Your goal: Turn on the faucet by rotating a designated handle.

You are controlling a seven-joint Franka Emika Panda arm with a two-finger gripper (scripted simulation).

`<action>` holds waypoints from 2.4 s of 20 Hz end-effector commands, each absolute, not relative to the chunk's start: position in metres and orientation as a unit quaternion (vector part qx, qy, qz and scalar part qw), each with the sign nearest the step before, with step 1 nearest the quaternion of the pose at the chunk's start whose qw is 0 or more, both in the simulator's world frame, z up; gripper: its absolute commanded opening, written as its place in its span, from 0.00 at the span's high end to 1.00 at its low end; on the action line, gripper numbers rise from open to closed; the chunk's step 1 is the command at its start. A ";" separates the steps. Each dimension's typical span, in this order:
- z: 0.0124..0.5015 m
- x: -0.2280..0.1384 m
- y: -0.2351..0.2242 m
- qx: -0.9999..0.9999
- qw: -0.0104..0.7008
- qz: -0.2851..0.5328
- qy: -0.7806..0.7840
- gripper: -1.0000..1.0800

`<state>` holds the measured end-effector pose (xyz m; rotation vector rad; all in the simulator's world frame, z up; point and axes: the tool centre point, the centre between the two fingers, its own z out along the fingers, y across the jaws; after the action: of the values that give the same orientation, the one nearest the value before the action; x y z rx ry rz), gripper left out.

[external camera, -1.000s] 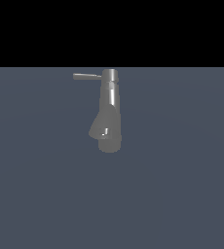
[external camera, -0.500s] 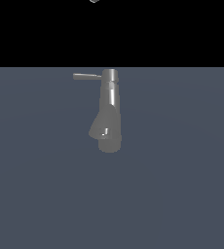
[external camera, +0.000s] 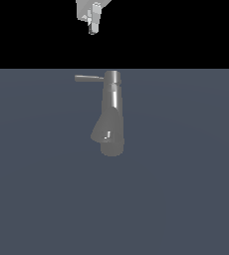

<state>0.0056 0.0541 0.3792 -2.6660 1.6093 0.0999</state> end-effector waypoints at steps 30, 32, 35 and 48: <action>0.235 0.102 0.110 -0.694 -0.016 0.027 0.719 1.00; 0.235 0.102 0.110 -0.694 -0.016 0.027 0.719 1.00; 0.235 0.101 0.110 -0.694 -0.017 0.027 0.719 1.00; 0.252 0.067 0.112 -0.694 -0.017 0.027 0.719 1.00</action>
<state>0.0742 0.1109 0.2525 -2.1966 2.2803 0.0757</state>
